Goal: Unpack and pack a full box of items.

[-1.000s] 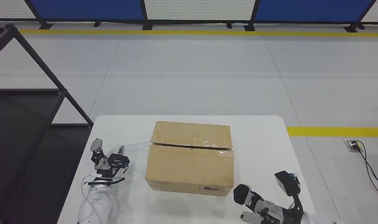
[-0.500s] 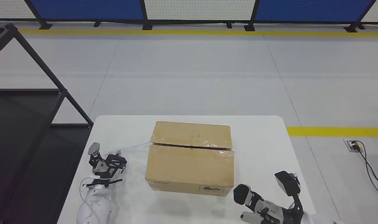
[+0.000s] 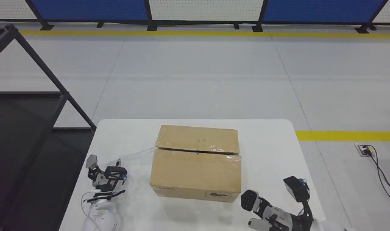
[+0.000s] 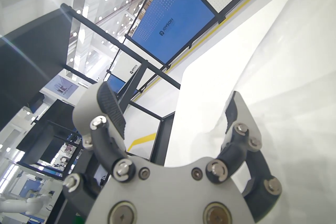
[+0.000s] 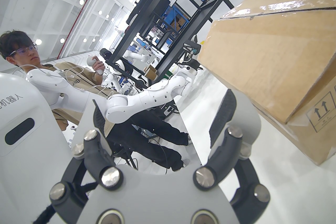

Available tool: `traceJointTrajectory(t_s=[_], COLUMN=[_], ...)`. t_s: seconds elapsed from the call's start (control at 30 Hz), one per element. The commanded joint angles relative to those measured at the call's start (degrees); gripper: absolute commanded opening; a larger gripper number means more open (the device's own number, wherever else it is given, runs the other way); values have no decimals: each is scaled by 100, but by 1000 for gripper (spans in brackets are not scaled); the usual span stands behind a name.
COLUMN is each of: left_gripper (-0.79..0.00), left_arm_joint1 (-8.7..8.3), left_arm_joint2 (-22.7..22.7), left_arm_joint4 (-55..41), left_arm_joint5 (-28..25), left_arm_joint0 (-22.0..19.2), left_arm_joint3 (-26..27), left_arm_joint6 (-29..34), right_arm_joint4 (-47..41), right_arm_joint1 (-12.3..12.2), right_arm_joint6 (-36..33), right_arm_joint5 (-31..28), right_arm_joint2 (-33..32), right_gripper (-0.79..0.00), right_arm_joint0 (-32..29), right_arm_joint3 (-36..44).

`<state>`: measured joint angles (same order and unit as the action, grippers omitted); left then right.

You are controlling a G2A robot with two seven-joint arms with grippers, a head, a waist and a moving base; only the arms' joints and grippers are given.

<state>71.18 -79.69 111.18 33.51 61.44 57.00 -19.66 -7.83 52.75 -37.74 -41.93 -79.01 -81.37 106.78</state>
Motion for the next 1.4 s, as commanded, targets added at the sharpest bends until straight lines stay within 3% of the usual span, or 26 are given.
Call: traceJointTrajectory(t_s=[0.0,0.83,1.37], left_gripper=[0,0,0], left_arm_joint1=[11,162,138], left_arm_joint2=[-14,-17,-430], left_arm_joint4=[-45,-369,-353], left_arm_joint5=[61,333,657], left_arm_joint0=[37,405,1449], left_arm_joint3=[17,-65,1262], left_arm_joint6=[-12,-285,-469], right_arm_joint4=[0,0,0], right_arm_joint1=[0,0,0], right_arm_joint6=[0,0,0], right_arm_joint5=[0,0,0], right_arm_joint2=[0,0,0], right_gripper=[0,0,0], right_arm_joint0=[0,0,0], right_arm_joint3=[0,0,0])
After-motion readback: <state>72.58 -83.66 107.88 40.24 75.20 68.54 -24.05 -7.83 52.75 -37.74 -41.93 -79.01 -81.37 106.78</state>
